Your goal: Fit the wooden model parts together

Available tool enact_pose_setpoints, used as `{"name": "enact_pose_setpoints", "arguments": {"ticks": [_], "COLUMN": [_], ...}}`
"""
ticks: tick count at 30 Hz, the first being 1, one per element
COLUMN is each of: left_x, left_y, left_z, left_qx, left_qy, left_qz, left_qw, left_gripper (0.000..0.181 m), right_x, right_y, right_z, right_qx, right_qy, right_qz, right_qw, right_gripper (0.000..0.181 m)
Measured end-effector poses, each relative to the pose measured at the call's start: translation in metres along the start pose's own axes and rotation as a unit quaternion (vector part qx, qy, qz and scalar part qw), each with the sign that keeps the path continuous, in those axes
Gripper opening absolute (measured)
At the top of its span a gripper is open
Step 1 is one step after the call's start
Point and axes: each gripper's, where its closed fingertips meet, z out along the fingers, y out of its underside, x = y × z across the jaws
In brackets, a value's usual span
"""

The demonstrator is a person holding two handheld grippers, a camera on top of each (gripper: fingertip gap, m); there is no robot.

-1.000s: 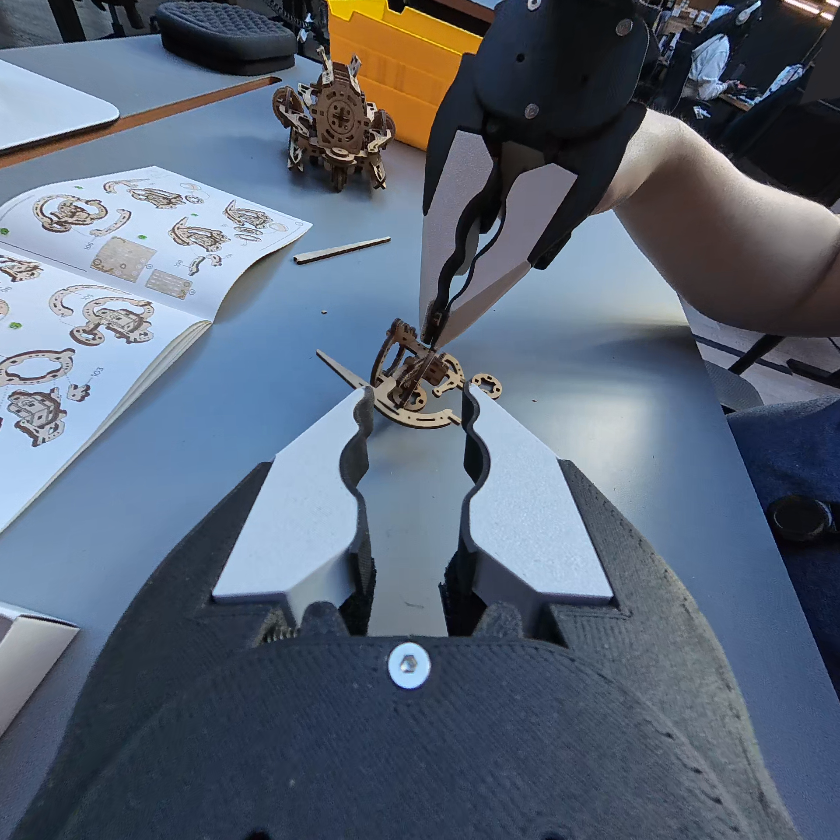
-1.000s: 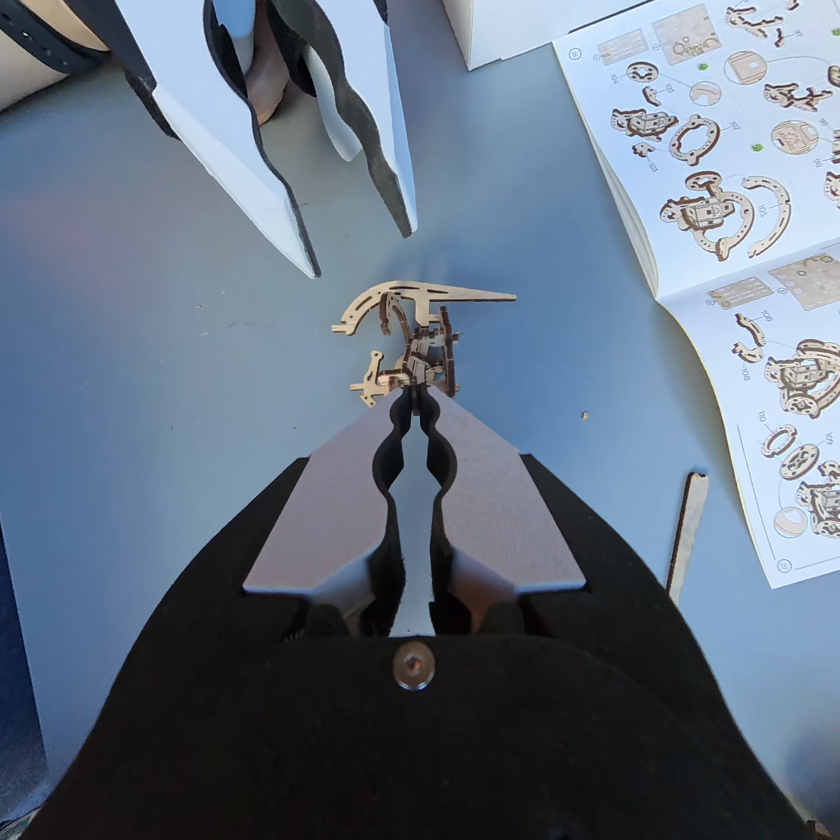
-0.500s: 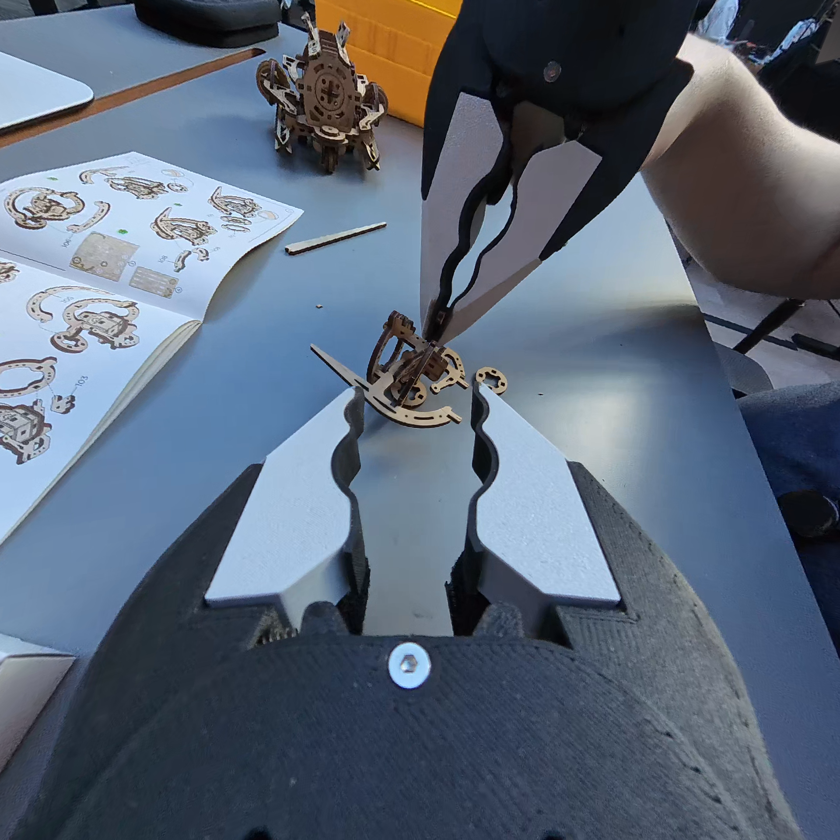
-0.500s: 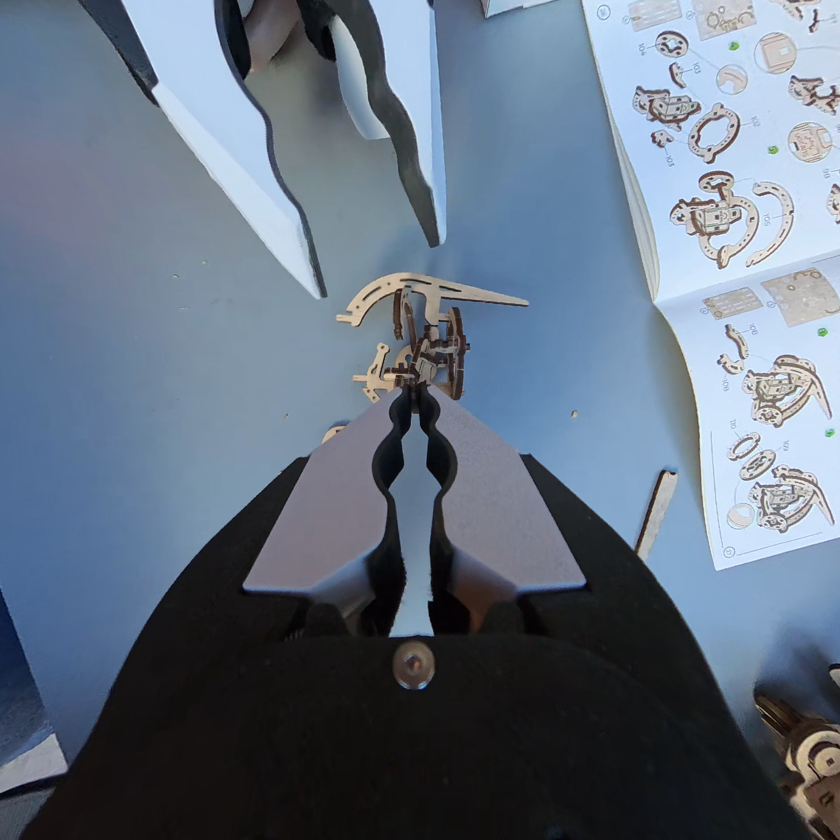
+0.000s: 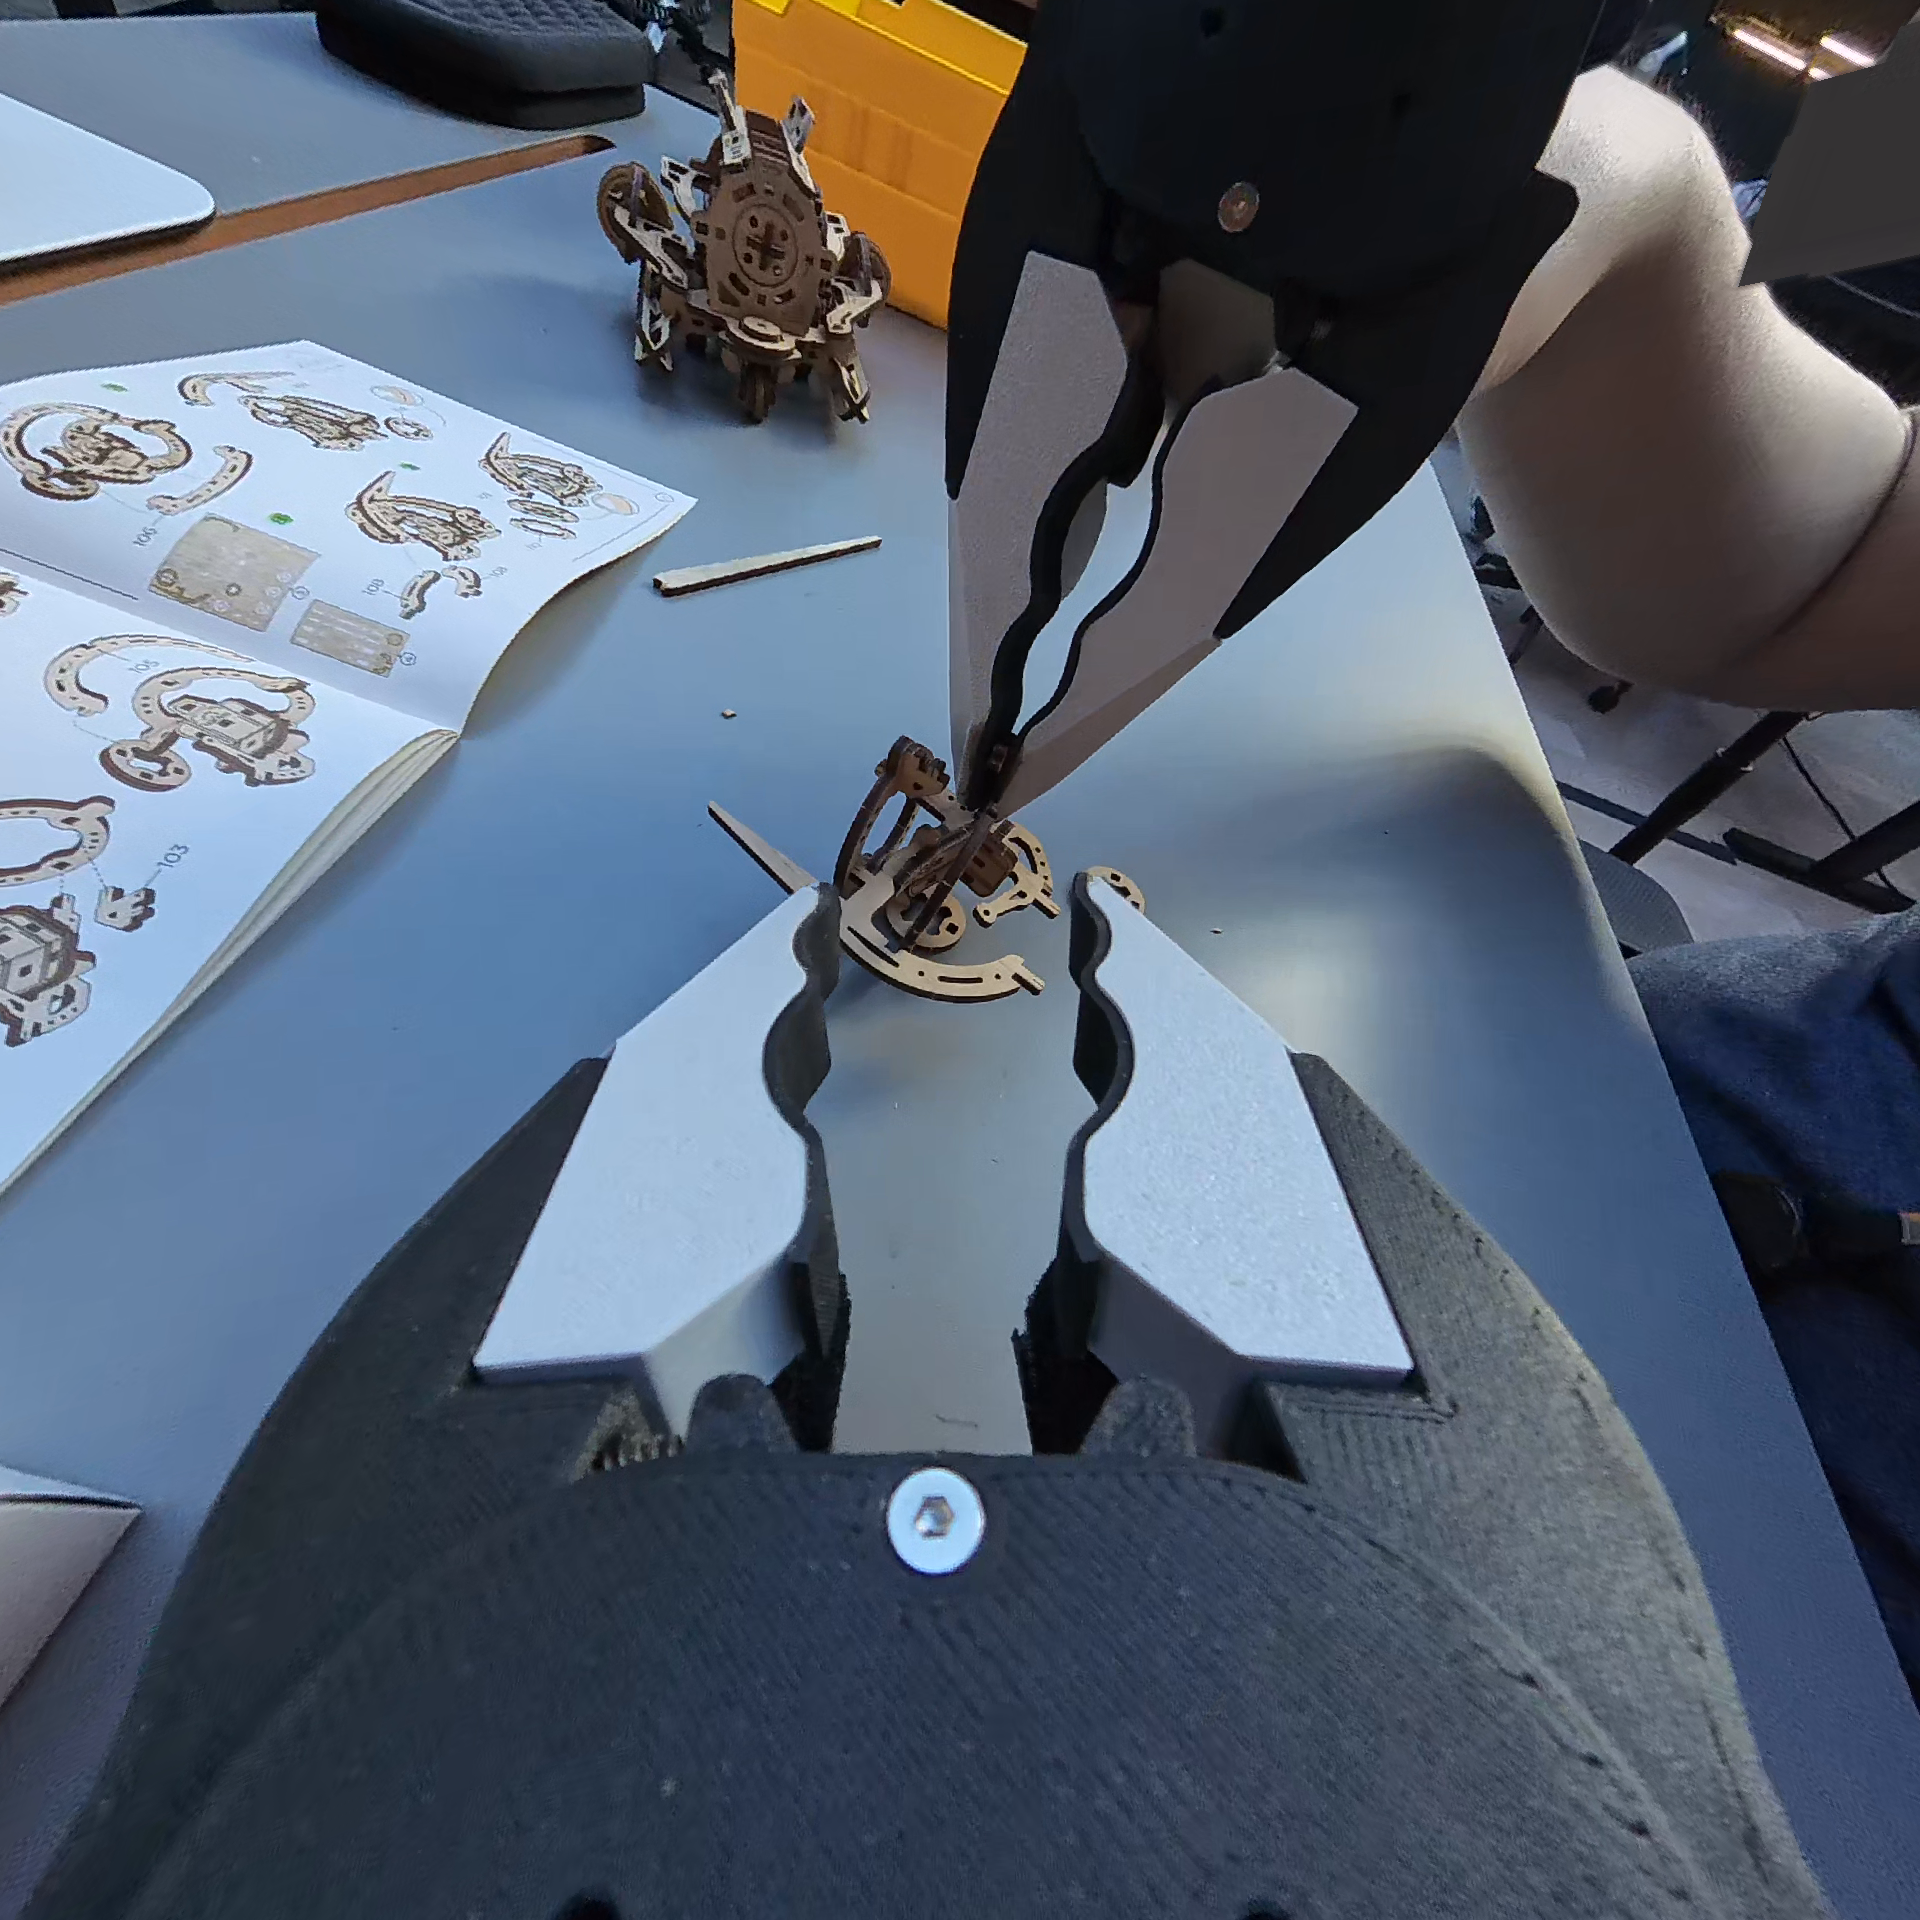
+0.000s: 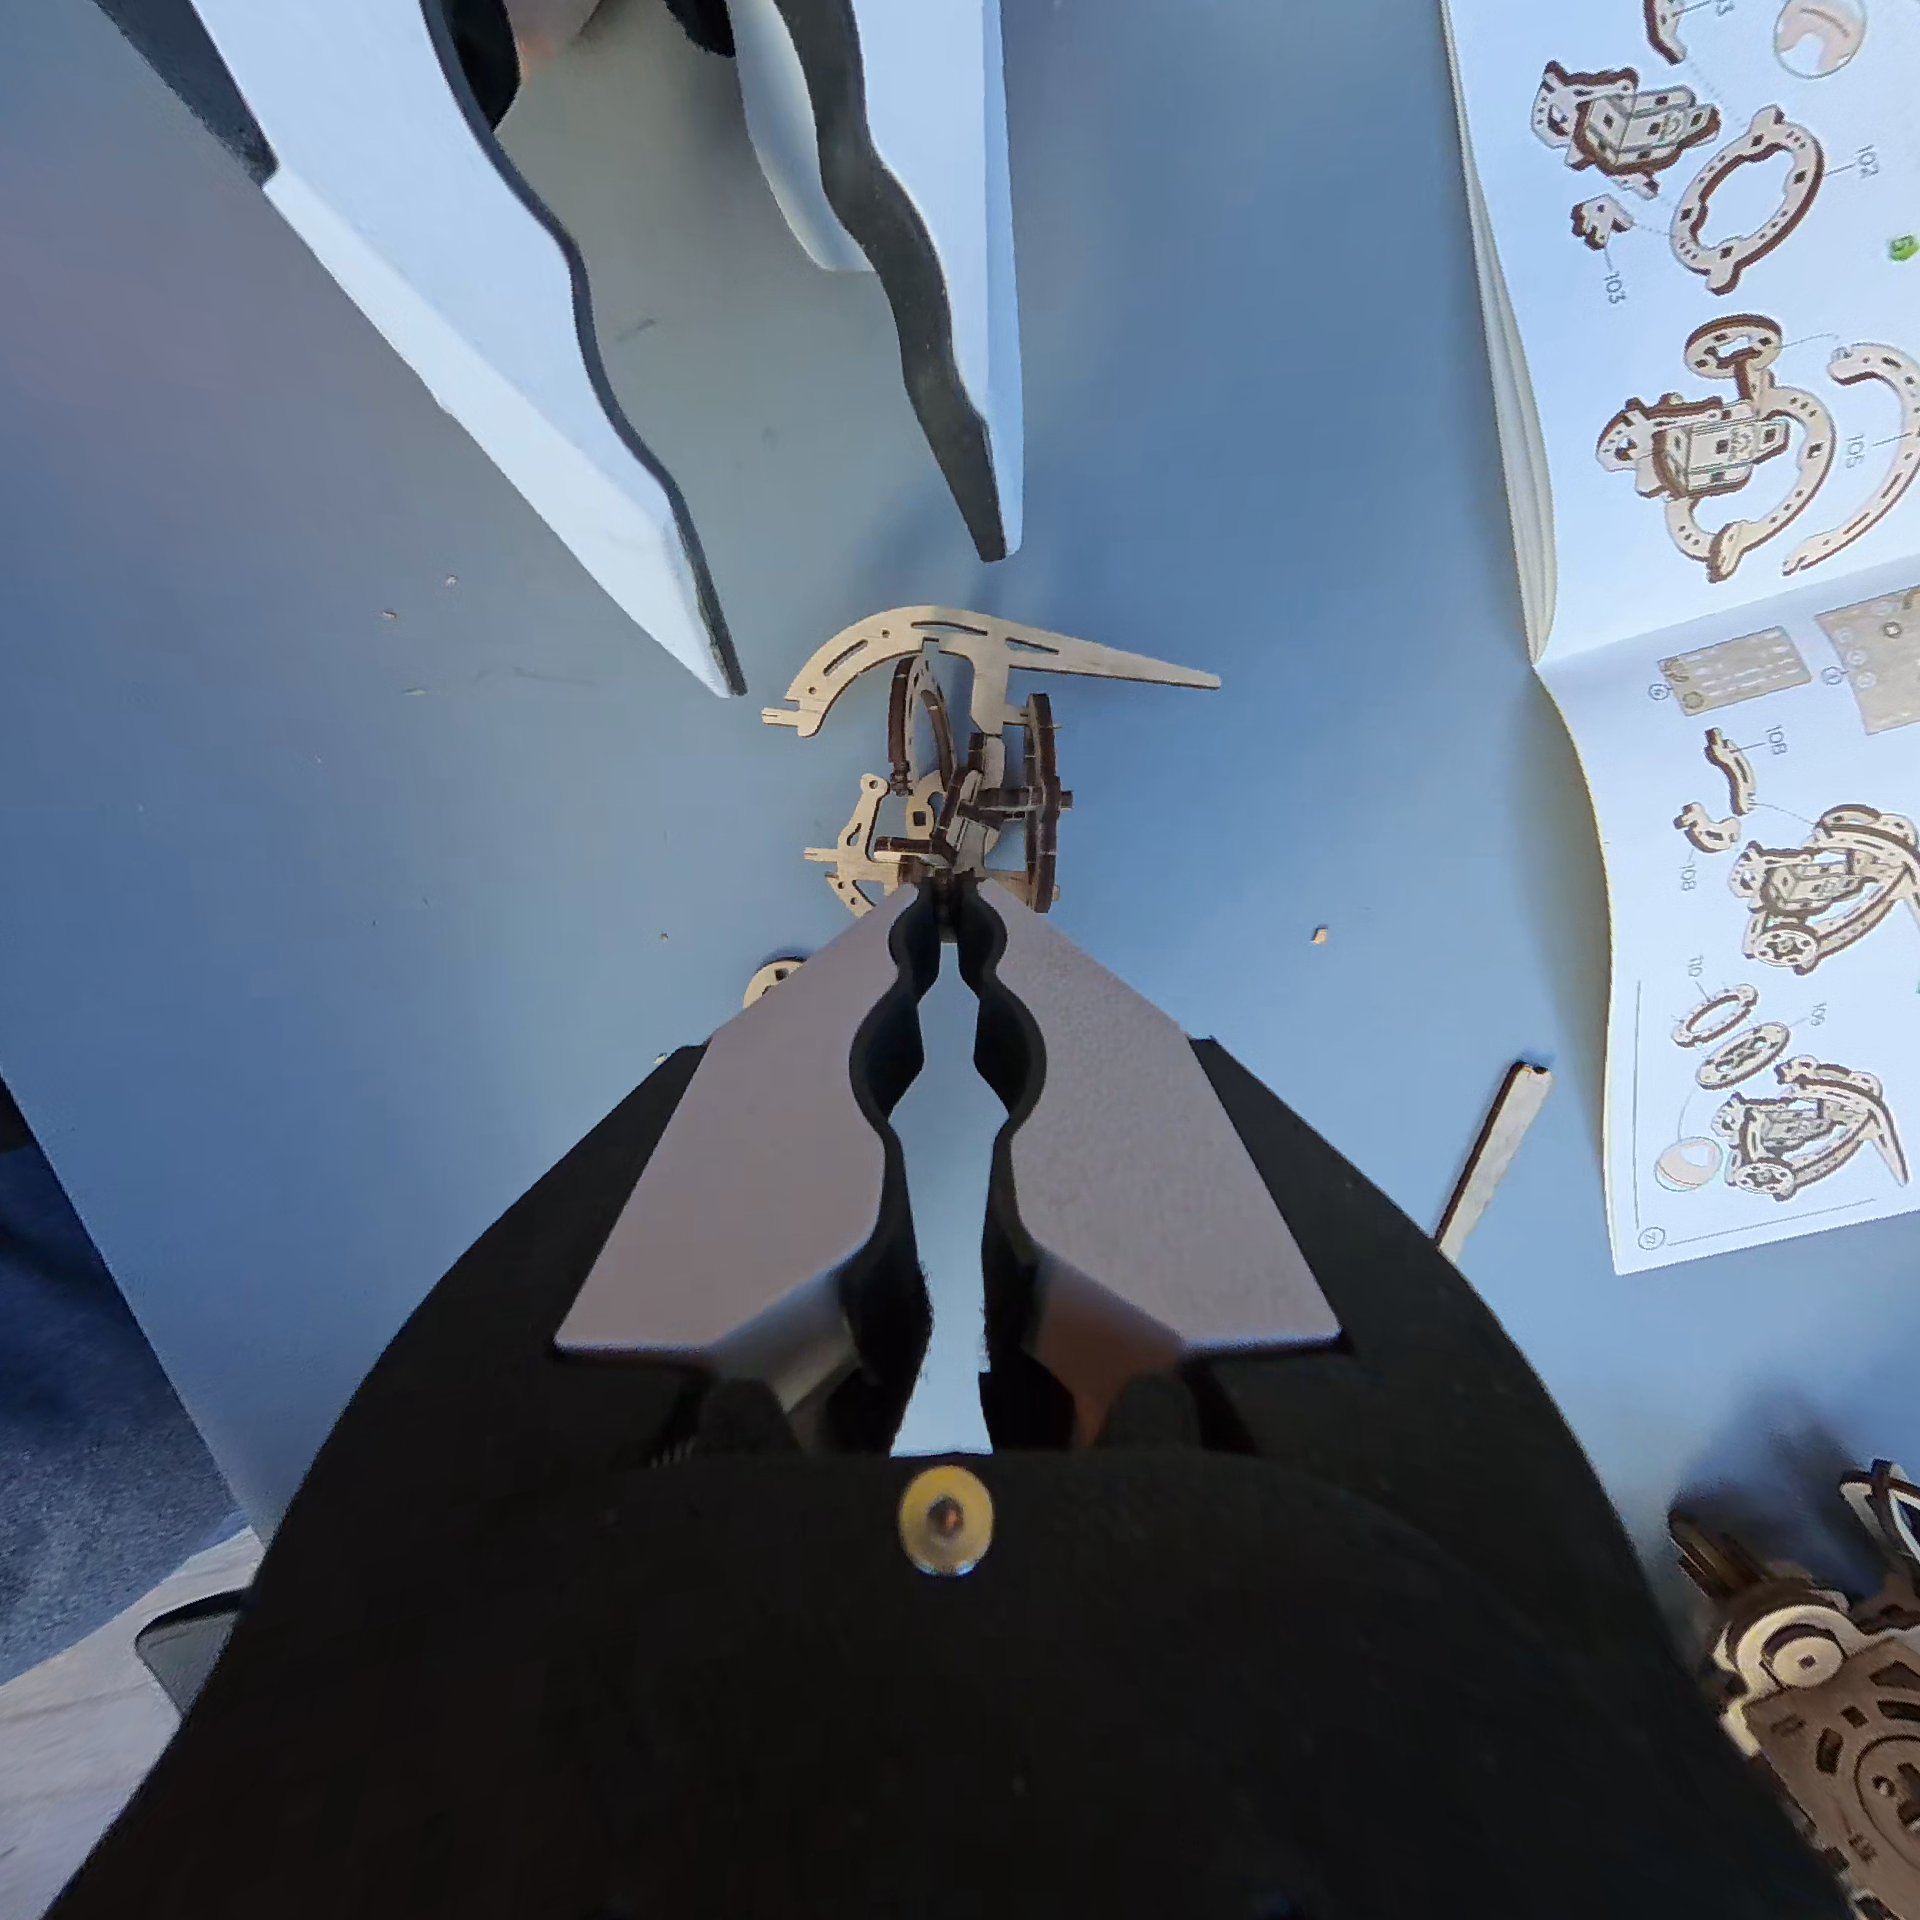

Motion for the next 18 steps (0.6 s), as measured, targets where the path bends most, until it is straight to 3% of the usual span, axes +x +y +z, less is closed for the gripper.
{"name": "enact_pose_setpoints", "arguments": {"ticks": [18], "left_x": [-0.0029], "left_y": [-0.0084], "left_z": [-0.0072], "left_qx": [0.034], "left_qy": [0.004], "left_qz": [-0.022], "left_qw": [0.999], "left_gripper": [0.041], "right_x": [-0.0005], "right_y": [-0.0007], "right_z": [0.0005], "right_qx": [-0.003], "right_qy": [0.0], "right_qz": [0.002], "right_qw": [1.0], "right_gripper": [0.002]}}
